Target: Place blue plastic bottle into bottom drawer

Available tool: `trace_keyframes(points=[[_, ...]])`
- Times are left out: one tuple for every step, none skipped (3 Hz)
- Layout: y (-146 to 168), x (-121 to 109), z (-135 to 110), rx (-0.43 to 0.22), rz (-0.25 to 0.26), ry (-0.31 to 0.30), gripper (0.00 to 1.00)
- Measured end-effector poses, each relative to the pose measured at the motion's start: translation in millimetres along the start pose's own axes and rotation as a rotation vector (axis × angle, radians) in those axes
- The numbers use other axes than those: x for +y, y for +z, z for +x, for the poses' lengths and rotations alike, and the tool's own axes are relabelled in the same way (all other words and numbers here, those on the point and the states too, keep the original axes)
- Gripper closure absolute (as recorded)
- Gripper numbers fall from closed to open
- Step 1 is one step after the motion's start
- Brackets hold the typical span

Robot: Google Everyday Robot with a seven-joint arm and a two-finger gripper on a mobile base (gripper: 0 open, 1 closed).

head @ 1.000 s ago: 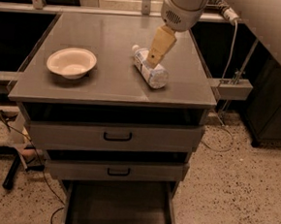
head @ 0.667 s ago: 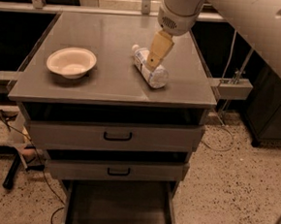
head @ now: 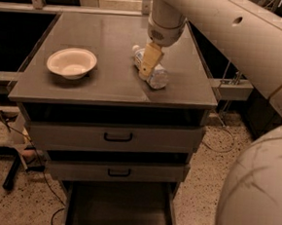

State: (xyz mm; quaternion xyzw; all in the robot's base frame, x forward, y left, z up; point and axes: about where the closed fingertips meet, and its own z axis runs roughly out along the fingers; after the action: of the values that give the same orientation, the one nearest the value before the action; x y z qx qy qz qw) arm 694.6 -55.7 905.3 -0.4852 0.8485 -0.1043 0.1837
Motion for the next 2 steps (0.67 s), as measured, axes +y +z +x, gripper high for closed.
trace_keyframes(points=[[21, 10, -7, 0.028, -0.039, -0.018, 0.0], [40, 25, -14, 0.057, -0.076, -0.046, 0.0]])
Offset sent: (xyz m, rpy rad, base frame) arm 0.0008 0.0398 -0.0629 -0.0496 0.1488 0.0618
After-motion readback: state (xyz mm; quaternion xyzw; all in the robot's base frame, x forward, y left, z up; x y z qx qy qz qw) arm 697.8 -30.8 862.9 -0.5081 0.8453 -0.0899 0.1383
